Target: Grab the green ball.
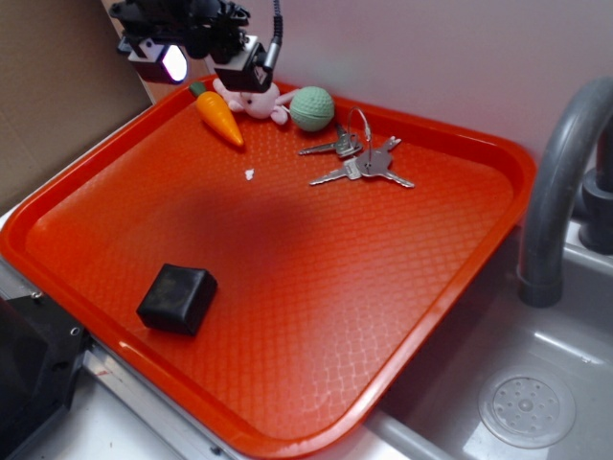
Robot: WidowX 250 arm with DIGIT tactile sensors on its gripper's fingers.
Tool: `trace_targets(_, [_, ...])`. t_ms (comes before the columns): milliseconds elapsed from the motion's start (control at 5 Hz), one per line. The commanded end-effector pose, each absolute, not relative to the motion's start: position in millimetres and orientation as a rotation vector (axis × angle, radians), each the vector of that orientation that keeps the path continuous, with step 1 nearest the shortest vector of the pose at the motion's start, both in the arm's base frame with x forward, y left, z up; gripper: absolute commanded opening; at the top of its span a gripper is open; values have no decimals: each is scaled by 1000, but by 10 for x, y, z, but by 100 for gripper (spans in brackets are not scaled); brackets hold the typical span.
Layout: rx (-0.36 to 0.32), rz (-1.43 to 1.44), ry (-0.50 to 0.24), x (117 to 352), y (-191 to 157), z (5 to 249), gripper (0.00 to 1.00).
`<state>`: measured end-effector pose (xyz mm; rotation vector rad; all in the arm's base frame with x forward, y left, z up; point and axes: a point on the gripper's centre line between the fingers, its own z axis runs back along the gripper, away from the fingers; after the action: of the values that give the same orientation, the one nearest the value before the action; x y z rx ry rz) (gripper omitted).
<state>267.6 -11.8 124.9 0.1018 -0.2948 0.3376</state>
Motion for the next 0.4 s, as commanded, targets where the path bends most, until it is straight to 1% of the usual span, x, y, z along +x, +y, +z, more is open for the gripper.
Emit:
trace_targets(0, [68, 488, -283, 3422, -64, 998, 100])
trace_targets(200, [22, 576, -309, 3517, 43, 954, 100])
